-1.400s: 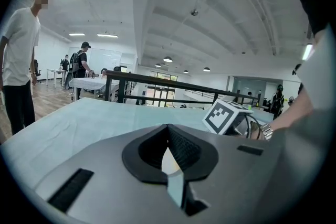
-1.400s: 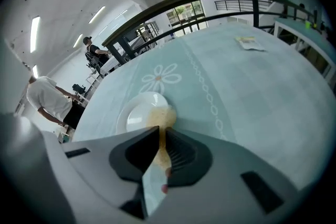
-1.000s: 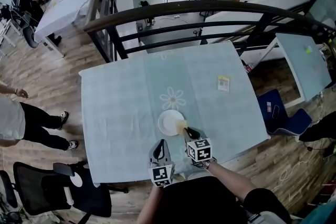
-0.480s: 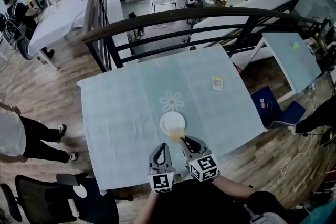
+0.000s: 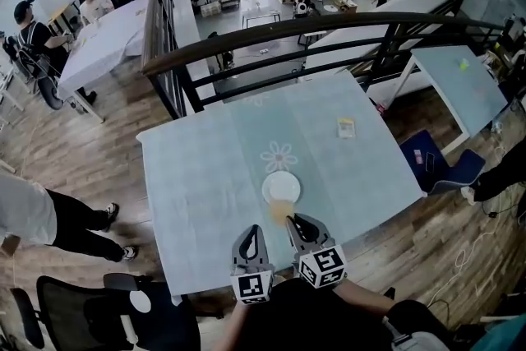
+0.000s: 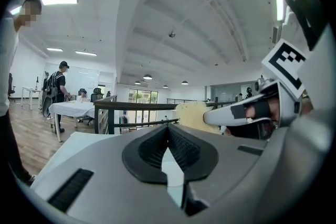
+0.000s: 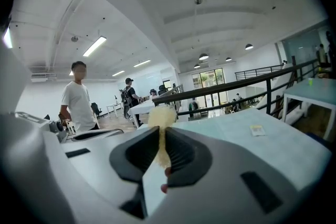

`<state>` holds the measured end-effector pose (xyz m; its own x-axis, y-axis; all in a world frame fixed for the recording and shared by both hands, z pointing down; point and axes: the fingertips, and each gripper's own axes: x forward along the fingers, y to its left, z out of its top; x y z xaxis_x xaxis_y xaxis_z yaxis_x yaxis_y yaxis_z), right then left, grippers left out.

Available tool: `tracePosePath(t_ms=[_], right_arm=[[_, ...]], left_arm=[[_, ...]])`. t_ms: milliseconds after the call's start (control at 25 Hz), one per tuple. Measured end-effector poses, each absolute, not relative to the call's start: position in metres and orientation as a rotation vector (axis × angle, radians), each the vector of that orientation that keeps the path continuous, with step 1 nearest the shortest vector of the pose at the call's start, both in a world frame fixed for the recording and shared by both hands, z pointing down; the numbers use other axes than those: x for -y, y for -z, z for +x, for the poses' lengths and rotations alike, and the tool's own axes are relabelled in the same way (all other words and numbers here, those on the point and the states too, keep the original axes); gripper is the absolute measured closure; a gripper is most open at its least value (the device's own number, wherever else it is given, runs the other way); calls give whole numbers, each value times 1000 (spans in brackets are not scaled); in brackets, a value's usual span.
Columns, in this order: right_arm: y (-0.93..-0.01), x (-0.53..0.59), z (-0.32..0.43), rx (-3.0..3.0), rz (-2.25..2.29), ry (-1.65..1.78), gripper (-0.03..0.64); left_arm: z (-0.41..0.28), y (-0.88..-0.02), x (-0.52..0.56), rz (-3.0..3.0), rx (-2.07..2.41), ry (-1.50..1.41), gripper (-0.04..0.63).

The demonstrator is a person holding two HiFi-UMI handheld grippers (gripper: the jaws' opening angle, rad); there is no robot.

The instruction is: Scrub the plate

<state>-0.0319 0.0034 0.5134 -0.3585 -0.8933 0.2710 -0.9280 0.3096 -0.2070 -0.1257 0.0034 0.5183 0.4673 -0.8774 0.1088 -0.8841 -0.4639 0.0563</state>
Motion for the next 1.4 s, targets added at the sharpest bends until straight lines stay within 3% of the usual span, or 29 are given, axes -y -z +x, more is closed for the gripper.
tracePosePath(t_ms=[520, 1400], right_arm=[[-496, -35, -41, 2462, 1790, -367, 574], [-512, -44, -52, 2405, 1801, -418, 574]], left_arm=[[-121, -504, -27, 2667, 1515, -65, 584], [-114, -516, -33, 2700, 1374, -29, 584]])
